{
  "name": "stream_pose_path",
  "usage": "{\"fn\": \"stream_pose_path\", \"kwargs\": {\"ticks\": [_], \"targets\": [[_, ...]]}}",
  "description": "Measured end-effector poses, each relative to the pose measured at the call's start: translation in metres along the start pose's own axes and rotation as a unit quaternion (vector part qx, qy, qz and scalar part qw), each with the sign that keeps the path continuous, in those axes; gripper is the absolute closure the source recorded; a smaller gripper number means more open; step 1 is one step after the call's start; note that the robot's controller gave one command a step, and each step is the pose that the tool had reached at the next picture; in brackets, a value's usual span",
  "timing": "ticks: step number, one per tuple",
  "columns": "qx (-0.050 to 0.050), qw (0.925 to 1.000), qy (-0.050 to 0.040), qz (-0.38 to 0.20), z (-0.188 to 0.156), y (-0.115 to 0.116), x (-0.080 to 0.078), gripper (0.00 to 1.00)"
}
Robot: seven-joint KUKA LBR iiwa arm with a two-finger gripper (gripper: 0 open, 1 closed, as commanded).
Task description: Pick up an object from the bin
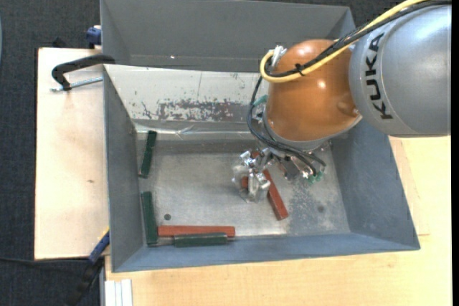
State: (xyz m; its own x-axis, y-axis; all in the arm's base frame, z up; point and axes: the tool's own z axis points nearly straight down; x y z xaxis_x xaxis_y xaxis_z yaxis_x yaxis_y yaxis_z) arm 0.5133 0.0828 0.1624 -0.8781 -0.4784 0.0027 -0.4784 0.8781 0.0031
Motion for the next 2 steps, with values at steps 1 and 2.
{"fn": "stream_pose_path", "kwargs": {"ticks": [1, 2], "targets": [[0.001, 0.9998, -0.0035, -0.019, -0.071, 0.003, -0.022, 1.0], [0.001, 1.0, -0.0009, -0.005, -0.002, 0.044, -0.005, 0.0]]}}
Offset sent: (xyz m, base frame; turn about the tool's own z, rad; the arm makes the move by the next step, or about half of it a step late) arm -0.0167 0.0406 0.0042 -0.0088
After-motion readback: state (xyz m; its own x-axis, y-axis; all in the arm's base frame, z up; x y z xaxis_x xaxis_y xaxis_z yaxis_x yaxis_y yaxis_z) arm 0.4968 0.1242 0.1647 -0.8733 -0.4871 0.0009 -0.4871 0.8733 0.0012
